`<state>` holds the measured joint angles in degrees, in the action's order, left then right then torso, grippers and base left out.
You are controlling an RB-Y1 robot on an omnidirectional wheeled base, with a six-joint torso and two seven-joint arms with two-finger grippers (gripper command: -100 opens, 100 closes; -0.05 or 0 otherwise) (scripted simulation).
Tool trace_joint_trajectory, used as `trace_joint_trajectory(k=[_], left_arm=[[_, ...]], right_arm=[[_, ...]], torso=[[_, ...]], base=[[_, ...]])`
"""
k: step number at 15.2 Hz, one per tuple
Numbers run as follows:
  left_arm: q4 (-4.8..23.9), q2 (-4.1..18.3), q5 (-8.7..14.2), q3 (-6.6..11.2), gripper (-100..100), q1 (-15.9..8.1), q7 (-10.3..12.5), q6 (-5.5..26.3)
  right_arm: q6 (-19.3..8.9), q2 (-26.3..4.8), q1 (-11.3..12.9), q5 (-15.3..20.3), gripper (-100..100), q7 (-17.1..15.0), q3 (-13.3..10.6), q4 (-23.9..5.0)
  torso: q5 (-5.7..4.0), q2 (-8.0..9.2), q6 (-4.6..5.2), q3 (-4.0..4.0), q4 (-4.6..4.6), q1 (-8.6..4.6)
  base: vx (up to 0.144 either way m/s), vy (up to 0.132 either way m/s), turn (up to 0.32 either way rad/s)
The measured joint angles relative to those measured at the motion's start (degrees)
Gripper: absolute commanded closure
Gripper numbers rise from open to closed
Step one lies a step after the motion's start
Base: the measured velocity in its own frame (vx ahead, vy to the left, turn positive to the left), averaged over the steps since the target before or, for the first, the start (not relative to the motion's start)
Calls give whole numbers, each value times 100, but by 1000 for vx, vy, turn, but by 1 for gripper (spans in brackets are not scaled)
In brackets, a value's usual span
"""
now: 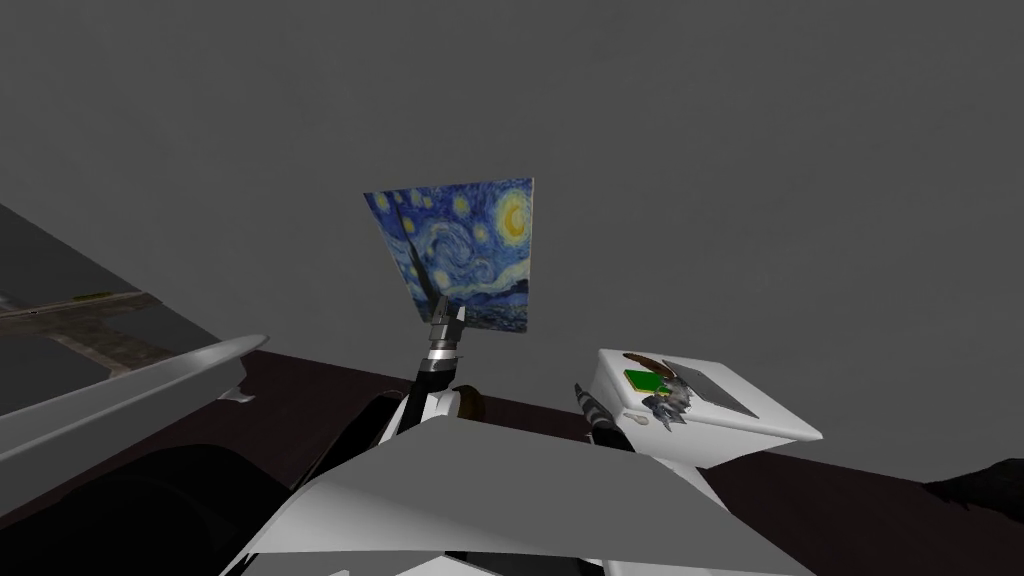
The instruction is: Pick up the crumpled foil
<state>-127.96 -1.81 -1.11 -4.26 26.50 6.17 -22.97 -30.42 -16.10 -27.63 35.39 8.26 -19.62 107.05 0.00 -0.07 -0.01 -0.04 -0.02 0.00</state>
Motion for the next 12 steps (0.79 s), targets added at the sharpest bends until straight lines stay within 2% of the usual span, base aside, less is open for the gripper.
trace_joint_trajectory(k=[6,12], left_arm=[[0,0,0,0,0,0,0,0],[0,0,0,0,0,0,0,0]], right_arm=[[-618,-129,-50,364,-100,15,-169,-277],[-1248,-213,-71,912,-100,32,-438,-693]], torso=[[0,2,2,1,0,-1],[0,0,1,0,0,-1]], base=[[14,-2,48],[16,-3,63]])
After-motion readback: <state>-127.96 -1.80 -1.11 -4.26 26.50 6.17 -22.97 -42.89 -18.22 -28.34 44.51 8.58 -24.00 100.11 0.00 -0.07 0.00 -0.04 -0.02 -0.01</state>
